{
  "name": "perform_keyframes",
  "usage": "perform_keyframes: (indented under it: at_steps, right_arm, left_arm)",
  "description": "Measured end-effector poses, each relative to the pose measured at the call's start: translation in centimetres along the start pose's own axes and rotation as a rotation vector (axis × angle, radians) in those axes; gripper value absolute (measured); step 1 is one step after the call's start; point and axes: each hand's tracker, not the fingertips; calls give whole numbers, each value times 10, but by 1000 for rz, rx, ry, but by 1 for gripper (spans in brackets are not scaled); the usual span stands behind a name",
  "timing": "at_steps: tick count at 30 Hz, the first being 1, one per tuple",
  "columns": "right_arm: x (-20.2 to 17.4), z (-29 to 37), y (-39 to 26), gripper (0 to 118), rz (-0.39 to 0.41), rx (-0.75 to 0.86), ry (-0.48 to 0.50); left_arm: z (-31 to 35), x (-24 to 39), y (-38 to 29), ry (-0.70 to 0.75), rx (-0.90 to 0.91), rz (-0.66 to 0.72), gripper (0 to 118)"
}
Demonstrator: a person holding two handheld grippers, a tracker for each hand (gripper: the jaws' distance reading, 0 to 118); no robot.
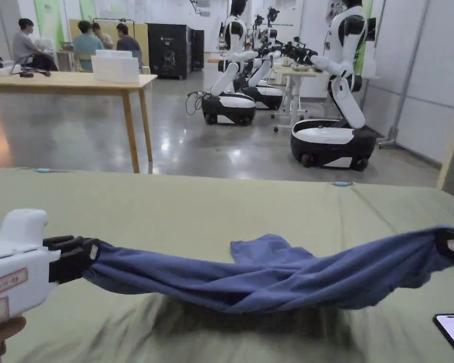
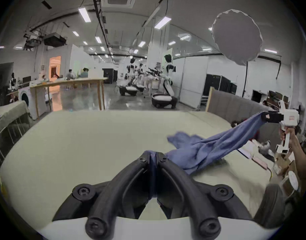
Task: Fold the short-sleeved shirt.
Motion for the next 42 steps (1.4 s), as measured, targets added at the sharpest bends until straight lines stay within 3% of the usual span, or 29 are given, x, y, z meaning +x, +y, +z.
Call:
perform_keyframes:
  at_steps: [2,8,13,17,18,19,20,21,22,24,25,27,28,29,30,31,32,34,38,41,42]
  right_arm:
    - [4,27,-38,7,-57,-84,32]
    - [4,83,-131,7,26,-289,31]
    - [11,50,-172,7,90,-493,-17]
    - [19,27,-189,9,72,-547,-20]
    - [21,25,-191,12,65,-546,-22]
    - [24,24,-191,30,52,-533,-25]
    - [27,24,-190,60,46,-533,-29]
    - [25,29,-192,98,50,-529,-43]
    - [27,32,-191,118,63,-506,-60]
    - [29,54,-180,113,39,-381,-40]
    - [43,64,-185,113,5,-361,-66]
    - [42,93,-173,113,-15,-277,-90]
    - [37,111,-167,108,-31,-202,-102]
    - [8,126,-145,98,-62,-117,-96]
    - [0,142,-140,75,-98,-38,-62]
    - [-8,158,-135,28,-131,42,-20]
    - [-15,170,-129,1,-157,106,7]
    - [-28,182,-123,0,-159,178,-31]
    - [-53,189,-113,0,-135,196,11]
    - [-68,186,-104,0,-100,174,29]
    - [-72,184,-103,1,-86,167,27]
  left_arm:
    - [25,-1,-35,-3,-54,30,5]
    - [68,-7,-110,2,-221,85,5]
    - [51,-14,-146,42,-347,72,5]
    - [38,-15,-164,43,-389,102,5]
    - [37,-14,-167,55,-388,100,5]
    - [37,-15,-169,63,-384,100,10]
    - [39,-14,-170,80,-360,103,24]
    - [39,-13,-169,103,-345,104,59]
    - [42,-15,-168,150,-333,106,114]
    - [55,-19,-165,151,-289,197,114]
    - [65,-19,-157,141,-301,140,115]
    - [81,-23,-152,180,-304,156,114]
    - [98,-22,-146,209,-252,164,108]
    - [116,-20,-141,195,-195,178,90]
    - [133,-18,-137,185,-139,189,55]
    - [146,-5,-132,175,-66,188,0]
    - [159,-1,-129,180,-6,178,0]
    - [173,2,-130,240,-15,194,0]
    - [173,1,-135,196,-54,215,0]
    - [154,-6,-136,226,-129,117,0]
    - [144,-7,-136,229,-155,106,12]
